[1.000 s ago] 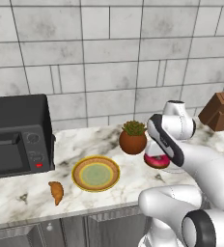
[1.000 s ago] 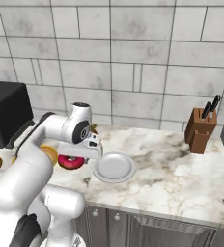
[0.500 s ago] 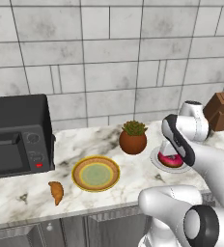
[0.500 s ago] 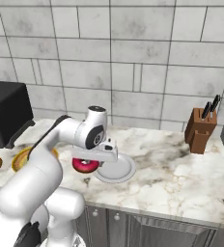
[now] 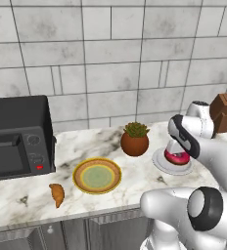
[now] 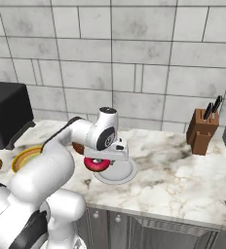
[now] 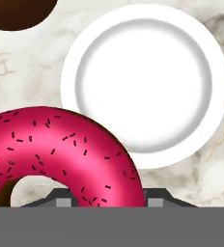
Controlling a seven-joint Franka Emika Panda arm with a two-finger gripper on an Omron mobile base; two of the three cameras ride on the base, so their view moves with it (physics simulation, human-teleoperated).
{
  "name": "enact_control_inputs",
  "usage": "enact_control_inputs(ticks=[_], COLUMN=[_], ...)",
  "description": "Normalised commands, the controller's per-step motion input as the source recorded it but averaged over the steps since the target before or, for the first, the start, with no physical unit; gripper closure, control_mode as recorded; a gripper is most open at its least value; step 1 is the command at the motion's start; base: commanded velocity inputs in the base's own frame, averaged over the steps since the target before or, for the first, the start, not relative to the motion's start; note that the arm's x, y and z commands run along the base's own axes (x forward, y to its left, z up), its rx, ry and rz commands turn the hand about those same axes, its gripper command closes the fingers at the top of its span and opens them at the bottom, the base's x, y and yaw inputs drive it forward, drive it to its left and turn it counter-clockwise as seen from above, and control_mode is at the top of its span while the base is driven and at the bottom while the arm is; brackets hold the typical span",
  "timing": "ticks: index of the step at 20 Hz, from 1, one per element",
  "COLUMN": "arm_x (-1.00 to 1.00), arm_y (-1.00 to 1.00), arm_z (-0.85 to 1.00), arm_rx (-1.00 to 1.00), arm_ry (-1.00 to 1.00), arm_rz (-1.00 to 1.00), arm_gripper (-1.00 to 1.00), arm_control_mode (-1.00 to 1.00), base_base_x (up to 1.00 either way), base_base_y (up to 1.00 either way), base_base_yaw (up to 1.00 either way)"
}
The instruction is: Place the pastries on the plates.
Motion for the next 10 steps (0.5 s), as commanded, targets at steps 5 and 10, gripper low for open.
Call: enact_control_inputs(ticks=[5, 10], arm_x=[0.31, 0.15], arm_y=[-0.25, -0.07], arm_z=[-0.11, -0.22], arm_rx=[0.00, 0.00], arm_ry=[-0.01, -0.03], arm_rz=[0.00, 0.00], arm_gripper=[1.00, 1.00], arm_control_mode=[-1.00, -1.00], base_base_x=[0.00, 0.00], base_base_y=[0.00, 0.00], base_base_yaw=[0.00, 0.00])
